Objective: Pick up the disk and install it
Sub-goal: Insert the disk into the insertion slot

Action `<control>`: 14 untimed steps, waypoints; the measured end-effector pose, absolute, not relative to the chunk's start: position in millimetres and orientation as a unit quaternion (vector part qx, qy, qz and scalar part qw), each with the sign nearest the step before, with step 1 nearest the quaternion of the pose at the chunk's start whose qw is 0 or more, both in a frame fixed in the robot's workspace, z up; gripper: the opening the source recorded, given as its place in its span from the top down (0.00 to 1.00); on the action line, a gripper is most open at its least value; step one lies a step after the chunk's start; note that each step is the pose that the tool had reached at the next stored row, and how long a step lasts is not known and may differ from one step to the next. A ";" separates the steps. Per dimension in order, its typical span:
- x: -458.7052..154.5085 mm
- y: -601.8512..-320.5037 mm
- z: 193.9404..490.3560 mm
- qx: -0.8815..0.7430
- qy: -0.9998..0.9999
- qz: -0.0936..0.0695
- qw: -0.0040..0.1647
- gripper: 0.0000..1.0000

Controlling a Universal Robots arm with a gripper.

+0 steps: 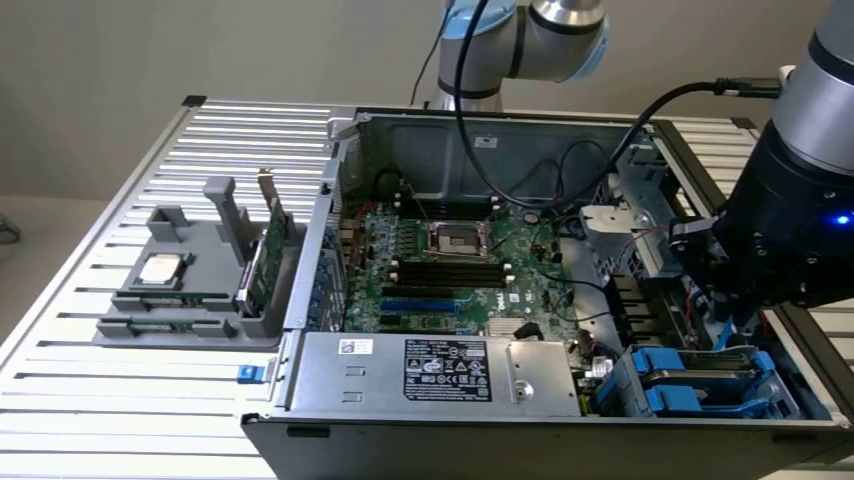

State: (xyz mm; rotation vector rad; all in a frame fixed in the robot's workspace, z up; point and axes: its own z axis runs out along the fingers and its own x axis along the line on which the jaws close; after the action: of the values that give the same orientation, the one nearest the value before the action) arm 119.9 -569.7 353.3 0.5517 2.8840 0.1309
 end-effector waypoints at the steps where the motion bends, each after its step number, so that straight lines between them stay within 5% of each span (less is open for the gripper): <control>1: 119.5 -569.7 353.8 0.188 0.976 0.044 0.101 0.83; 8: 116.8 -569.3 357.8 0.193 0.975 0.043 0.101 0.83; 14: 114.0 -568.4 358.1 0.191 0.975 0.025 0.107 0.83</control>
State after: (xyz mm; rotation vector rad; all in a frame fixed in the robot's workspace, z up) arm 114.0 -568.4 358.1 0.5631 2.8710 0.0749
